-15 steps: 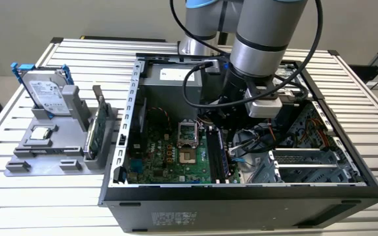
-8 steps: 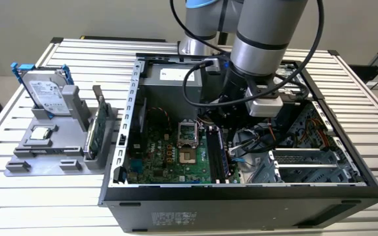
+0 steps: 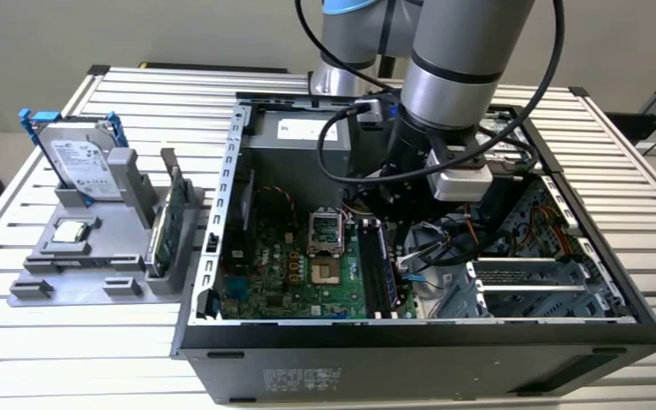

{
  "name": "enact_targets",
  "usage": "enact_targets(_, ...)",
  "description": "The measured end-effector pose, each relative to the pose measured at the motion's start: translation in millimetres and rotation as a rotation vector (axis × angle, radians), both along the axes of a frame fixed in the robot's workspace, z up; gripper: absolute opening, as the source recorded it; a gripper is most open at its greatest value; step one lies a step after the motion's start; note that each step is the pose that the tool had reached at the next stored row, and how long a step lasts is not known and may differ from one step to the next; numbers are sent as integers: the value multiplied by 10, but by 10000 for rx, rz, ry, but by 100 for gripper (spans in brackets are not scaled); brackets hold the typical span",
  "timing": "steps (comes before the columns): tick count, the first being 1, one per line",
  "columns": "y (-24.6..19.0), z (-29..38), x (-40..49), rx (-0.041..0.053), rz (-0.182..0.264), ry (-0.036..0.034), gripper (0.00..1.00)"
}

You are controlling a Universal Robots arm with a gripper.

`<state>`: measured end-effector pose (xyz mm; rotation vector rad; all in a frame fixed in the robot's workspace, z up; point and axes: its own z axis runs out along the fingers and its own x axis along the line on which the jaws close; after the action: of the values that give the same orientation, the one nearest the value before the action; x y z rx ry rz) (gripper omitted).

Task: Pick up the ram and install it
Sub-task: 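Press down the ram until it locks into place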

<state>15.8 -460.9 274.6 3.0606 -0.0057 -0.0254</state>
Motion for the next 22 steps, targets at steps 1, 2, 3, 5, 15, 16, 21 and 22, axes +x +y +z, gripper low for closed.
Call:
enact_targets(1,0,4,0,-2,0,0,0)
enact_targets(2,-1,7,0,0,0,0,0)
enact_targets(3,-1,11,0,-1,0,0,0)
enact_targets(5,-2,19,0,-1,0,0,0)
enact_targets(15,-5,51,0,0,0,0,0)
enact_targets(16,-5,51,0,0,3,0,0)
enact_targets(21,-6,51,1,-1,163,0,0)
enact_targets(22,-6,51,0,-2,239,0,0)
